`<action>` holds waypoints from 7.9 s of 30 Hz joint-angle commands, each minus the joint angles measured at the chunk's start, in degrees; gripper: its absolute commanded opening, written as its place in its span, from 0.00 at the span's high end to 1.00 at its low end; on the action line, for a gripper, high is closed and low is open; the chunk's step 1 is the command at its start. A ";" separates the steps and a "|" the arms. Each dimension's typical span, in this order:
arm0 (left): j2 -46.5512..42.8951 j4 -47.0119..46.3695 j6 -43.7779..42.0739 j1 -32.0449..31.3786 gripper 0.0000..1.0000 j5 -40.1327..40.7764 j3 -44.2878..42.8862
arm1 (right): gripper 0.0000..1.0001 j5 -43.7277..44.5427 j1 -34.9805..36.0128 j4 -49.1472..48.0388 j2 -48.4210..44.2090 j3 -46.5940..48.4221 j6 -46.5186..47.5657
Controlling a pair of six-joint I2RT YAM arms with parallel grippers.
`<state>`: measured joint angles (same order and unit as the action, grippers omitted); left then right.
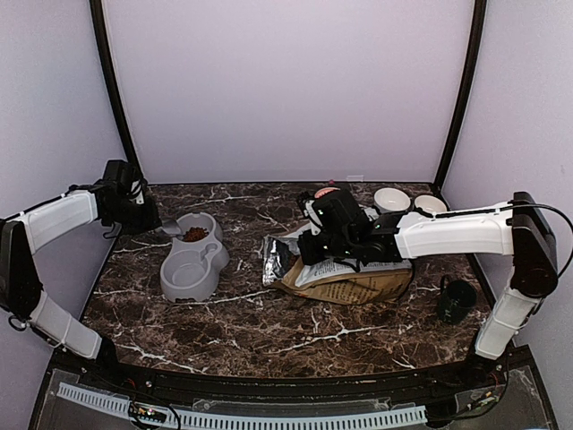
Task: Serve the pet food
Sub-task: Place the pet food in the pet food bowl, then collect the pet food from the pet food bag, then place the pet food in the pet food bowl.
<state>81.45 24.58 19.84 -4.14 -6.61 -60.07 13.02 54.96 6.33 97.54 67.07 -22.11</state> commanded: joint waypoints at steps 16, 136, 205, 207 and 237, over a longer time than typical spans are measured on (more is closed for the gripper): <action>-1.75 3.55 -2.91 -1.37 1.00 1.82 -4.44 | 1.00 3.69 -1.52 -0.97 0.02 -0.62 0.47; 19.31 -43.75 19.58 -32.37 1.00 -31.62 6.34 | 1.00 3.96 -1.52 2.63 1.29 4.99 -0.74; 1.79 -49.76 23.94 -23.90 1.00 -33.53 23.63 | 1.00 6.14 -2.05 3.76 1.15 6.91 -1.36; 1.17 -50.33 24.33 -23.60 1.00 -33.79 24.37 | 1.00 6.21 -2.07 3.89 1.30 7.14 -1.36; -13.93 -56.30 31.03 -15.77 1.00 -33.93 36.54 | 1.00 5.97 -2.05 4.48 3.14 8.78 -1.80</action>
<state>71.88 -31.09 50.57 -21.34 -42.33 -25.06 15.07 54.50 12.36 101.03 73.65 -24.29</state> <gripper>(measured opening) 0.086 0.006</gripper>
